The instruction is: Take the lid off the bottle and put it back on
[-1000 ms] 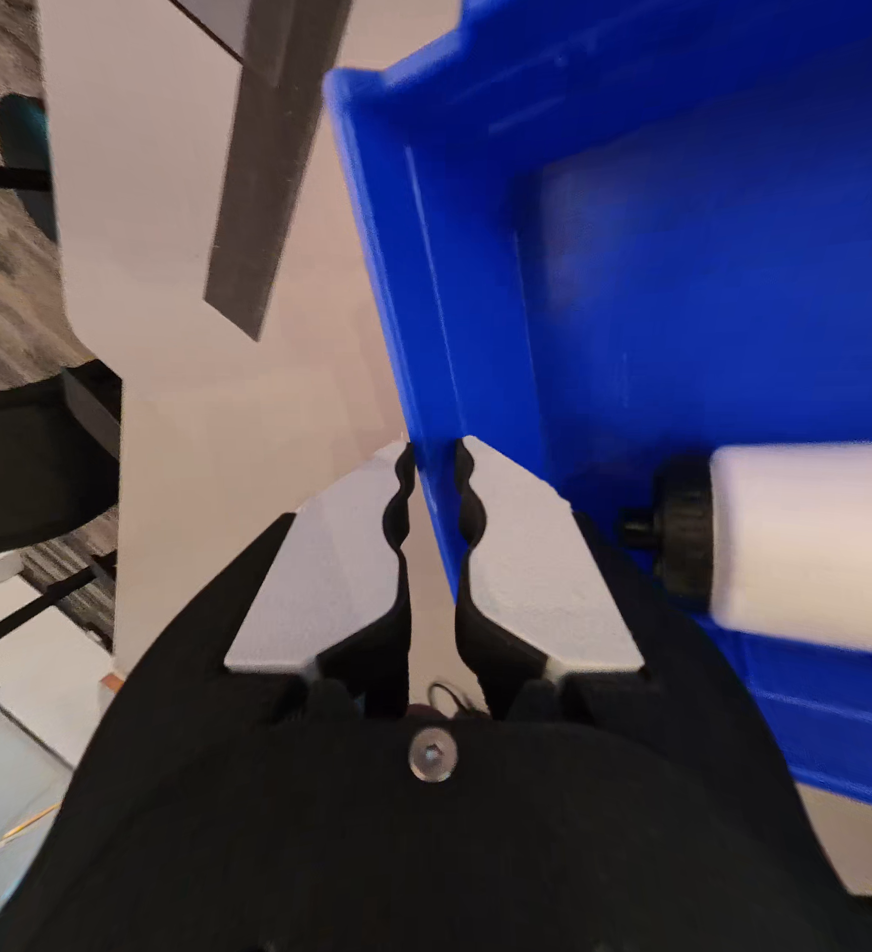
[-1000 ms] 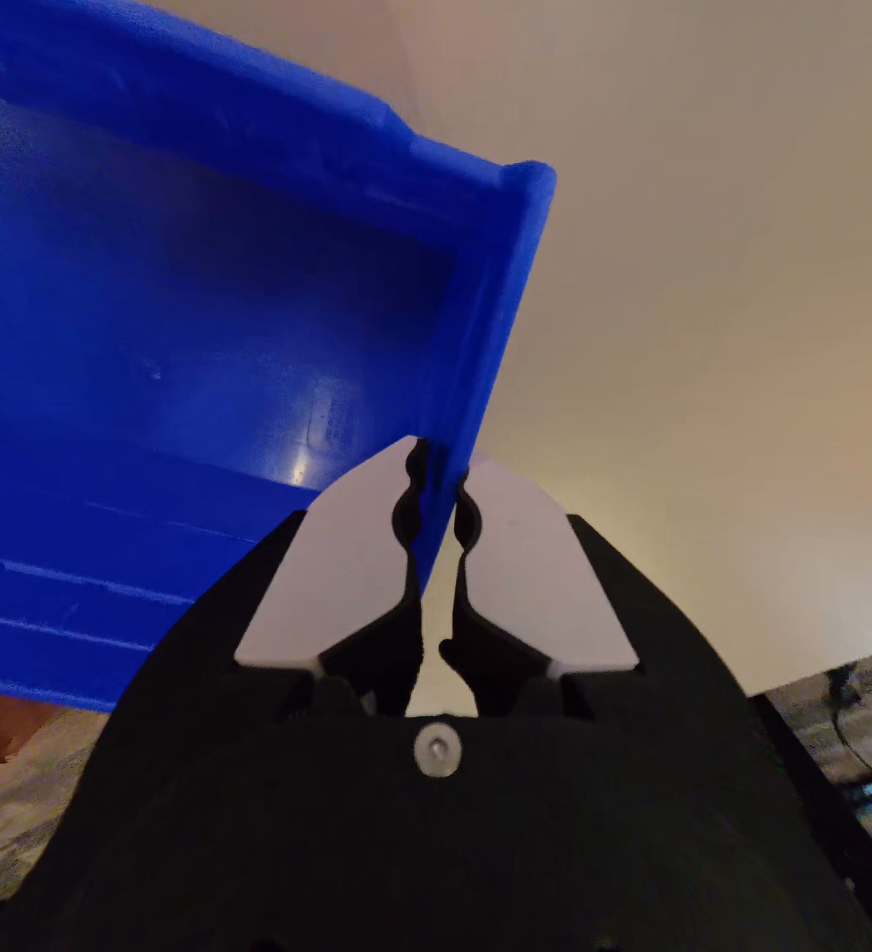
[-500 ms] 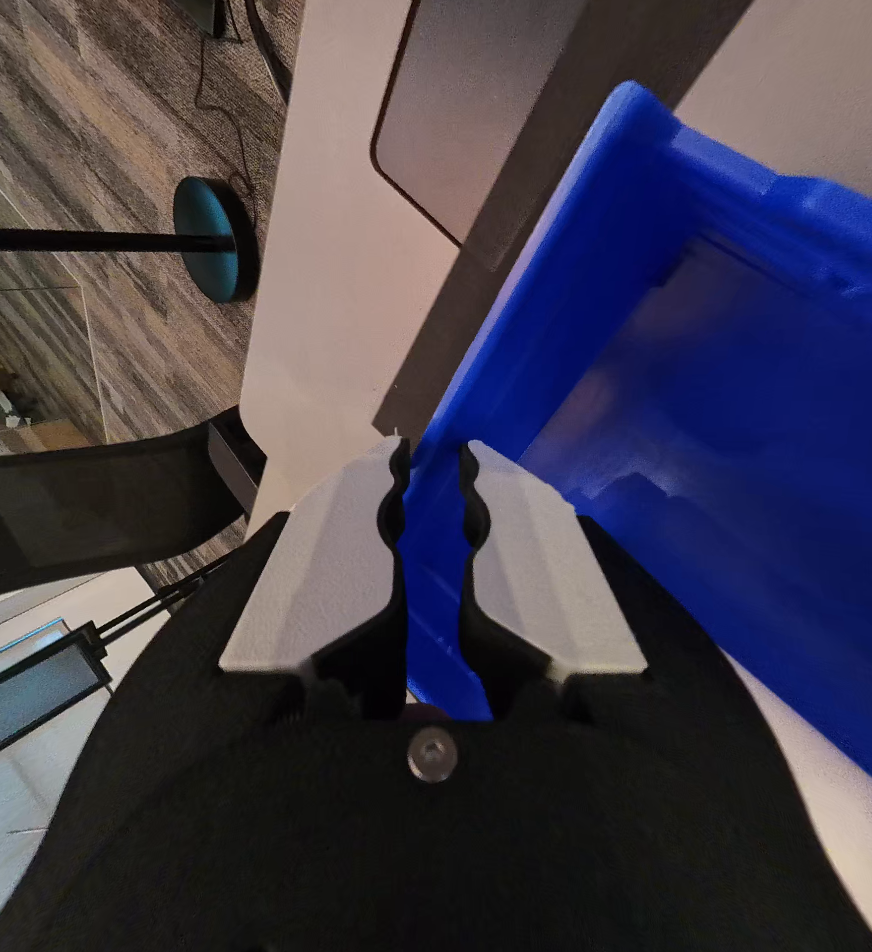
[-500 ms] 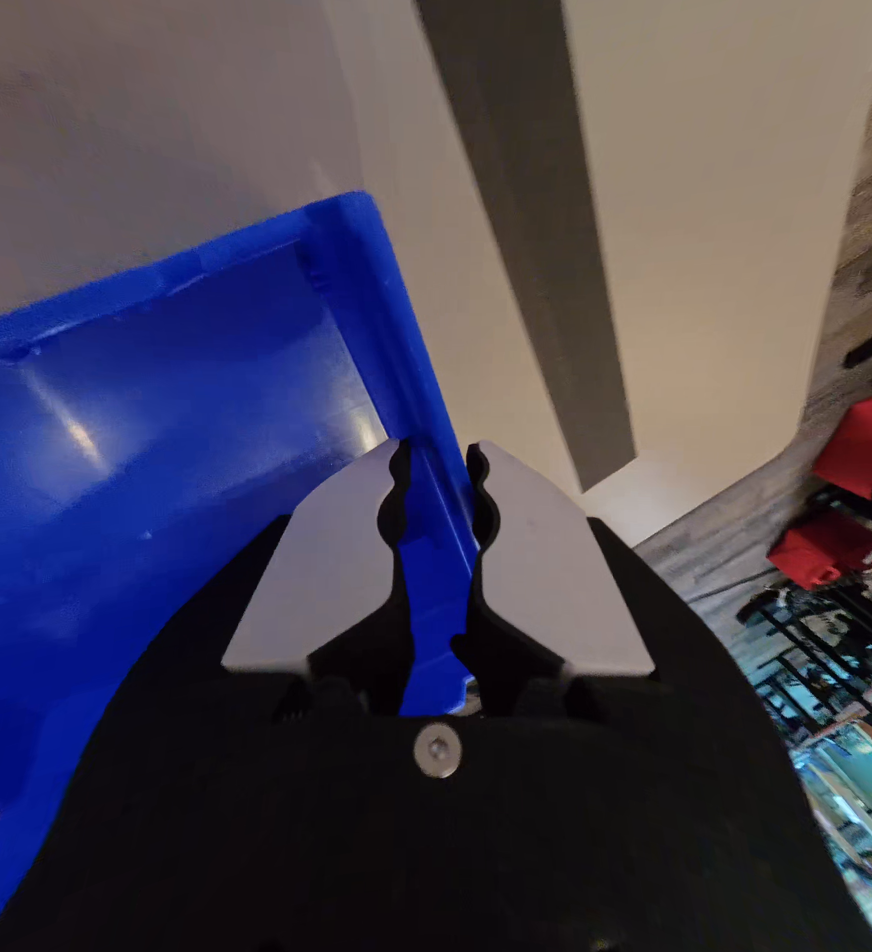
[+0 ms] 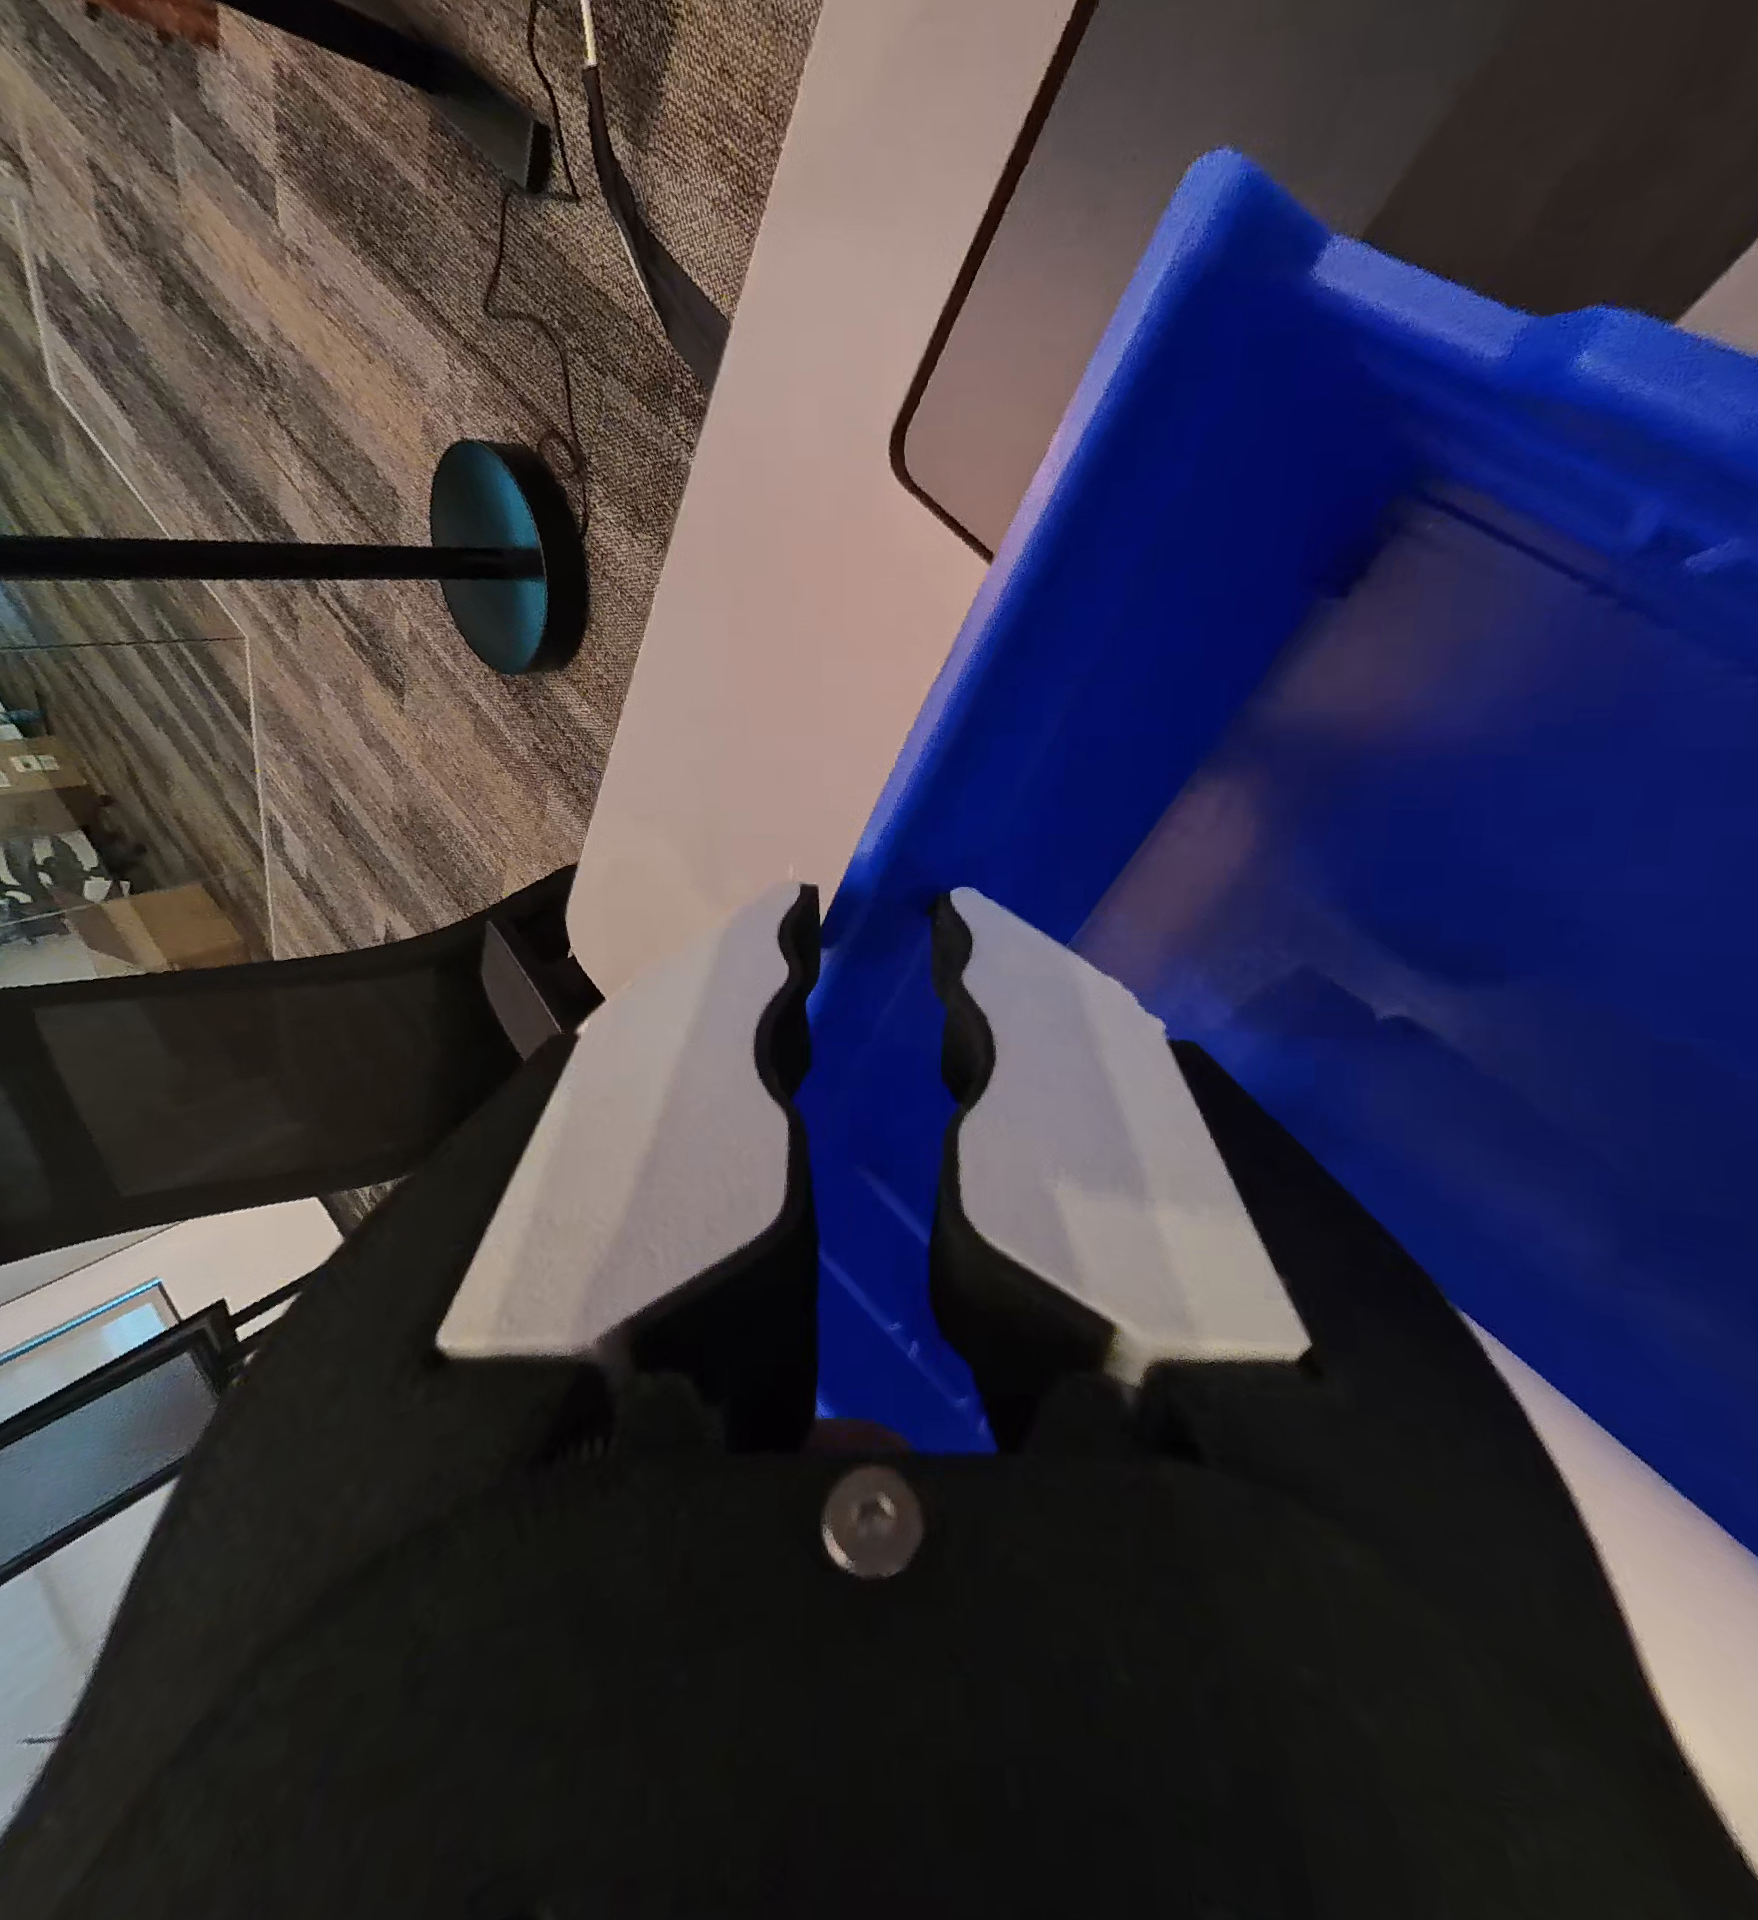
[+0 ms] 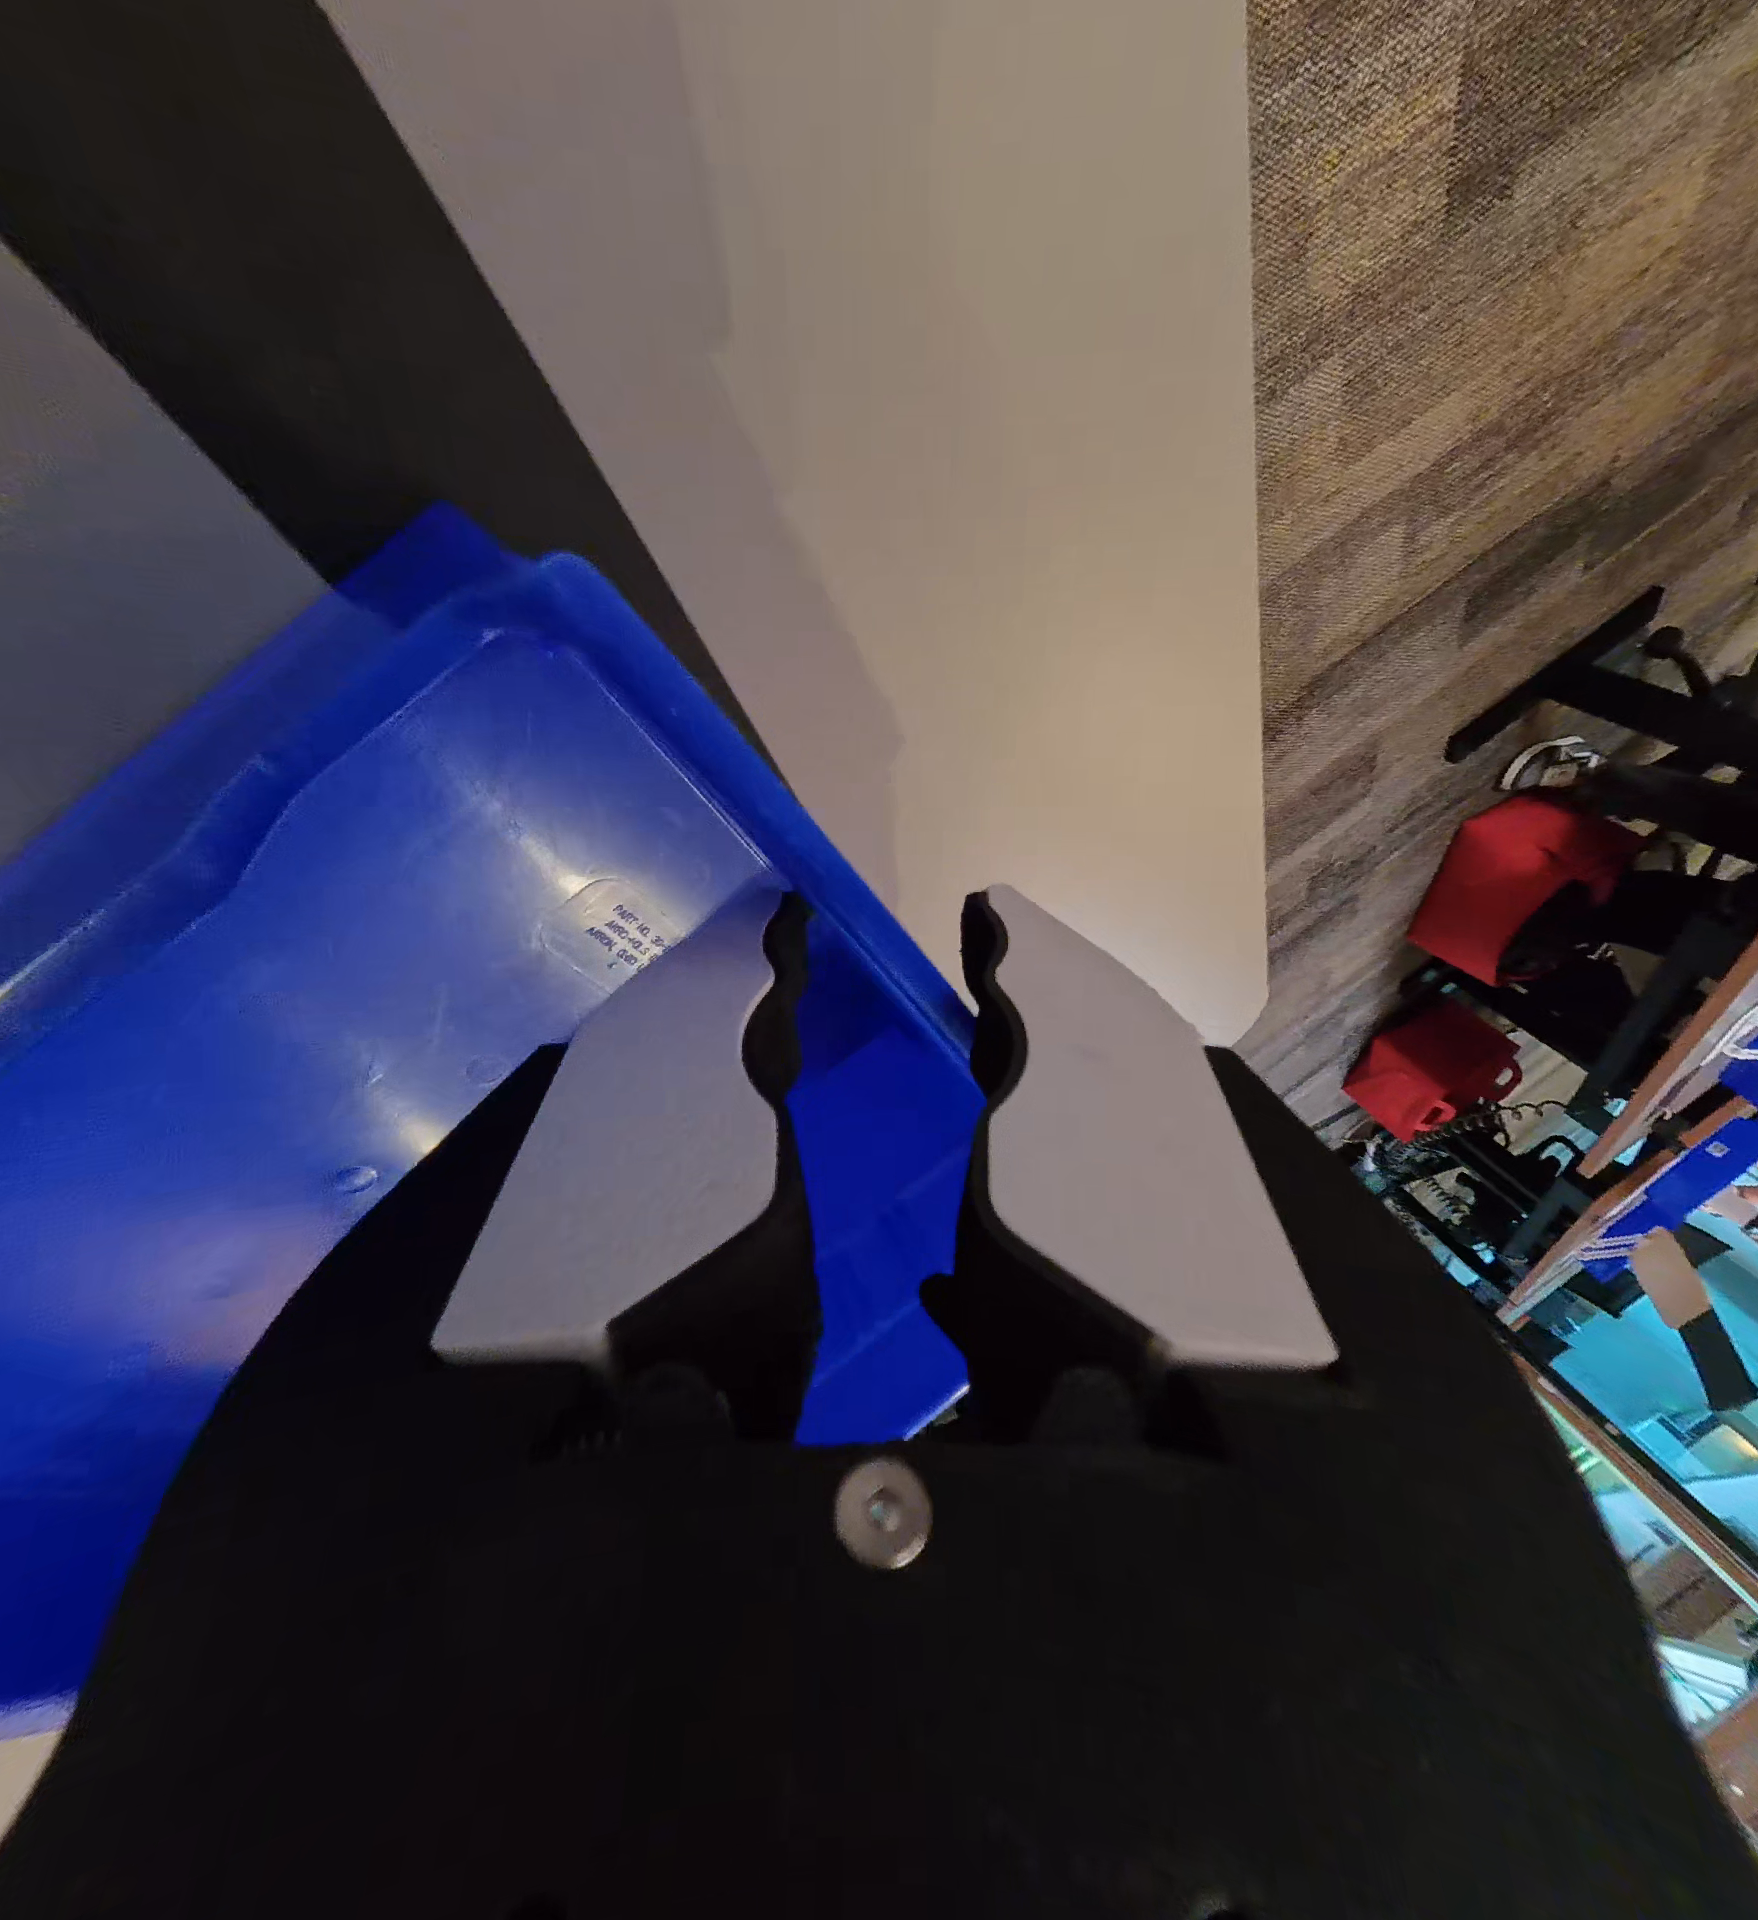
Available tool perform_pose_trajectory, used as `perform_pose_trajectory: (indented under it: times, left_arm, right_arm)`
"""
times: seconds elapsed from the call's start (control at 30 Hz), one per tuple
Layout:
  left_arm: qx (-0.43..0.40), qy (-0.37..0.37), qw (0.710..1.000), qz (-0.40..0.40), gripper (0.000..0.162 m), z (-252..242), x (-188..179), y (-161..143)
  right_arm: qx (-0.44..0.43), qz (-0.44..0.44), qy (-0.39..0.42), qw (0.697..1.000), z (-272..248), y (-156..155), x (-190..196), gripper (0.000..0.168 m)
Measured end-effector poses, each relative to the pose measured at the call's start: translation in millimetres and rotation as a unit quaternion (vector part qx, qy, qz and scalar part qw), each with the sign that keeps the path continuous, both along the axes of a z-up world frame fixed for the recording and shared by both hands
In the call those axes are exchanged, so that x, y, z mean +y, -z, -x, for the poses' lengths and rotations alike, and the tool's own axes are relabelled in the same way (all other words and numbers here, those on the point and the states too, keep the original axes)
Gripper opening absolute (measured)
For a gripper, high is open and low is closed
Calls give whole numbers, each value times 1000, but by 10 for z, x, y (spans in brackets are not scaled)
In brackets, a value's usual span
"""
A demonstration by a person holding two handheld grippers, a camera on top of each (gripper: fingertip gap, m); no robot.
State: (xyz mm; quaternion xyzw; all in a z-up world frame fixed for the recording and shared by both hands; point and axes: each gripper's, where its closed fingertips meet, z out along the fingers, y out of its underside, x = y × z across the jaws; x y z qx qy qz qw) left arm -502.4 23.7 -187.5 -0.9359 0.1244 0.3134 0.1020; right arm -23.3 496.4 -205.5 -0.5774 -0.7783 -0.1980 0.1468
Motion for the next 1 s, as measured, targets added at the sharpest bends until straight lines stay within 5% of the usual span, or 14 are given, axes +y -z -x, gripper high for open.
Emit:
perform_pose_trajectory:
  times: [0.87,1.0]
  left_arm:
    - [-8,-4,1000,-15,22,157,253,5]
    - [43,-10,998,-34,22,292,284,-21]
  right_arm:
    - [15,-22,29,999,153,26,218,33]
    - [15,-26,31,999,162,28,230,34]
